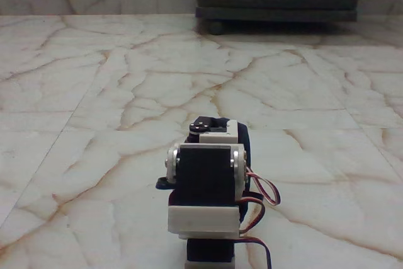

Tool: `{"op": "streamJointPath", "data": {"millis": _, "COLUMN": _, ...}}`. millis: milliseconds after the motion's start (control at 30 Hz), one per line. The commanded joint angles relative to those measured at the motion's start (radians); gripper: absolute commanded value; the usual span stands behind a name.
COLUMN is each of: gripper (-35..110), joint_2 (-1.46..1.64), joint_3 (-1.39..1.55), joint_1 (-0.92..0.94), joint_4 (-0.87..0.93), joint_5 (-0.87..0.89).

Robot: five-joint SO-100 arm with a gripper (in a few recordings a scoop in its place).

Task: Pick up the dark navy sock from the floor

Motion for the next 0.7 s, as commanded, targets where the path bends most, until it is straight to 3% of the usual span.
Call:
{"op": "streamJointPath", "data": {"millis": 0, "gripper": 0, "joint_2": 0.037, "joint_3": -0.002, "joint_1": -0.006, "joint_4": 0.000, "joint_5": 0.011}}
{"op": "streamJointPath", "data": {"millis": 667, "gripper": 0, "joint_2": 0.034, "joint_3": -0.002, "joint_1": -0.009, "joint_4": 0.003, "joint_5": 0.017}}
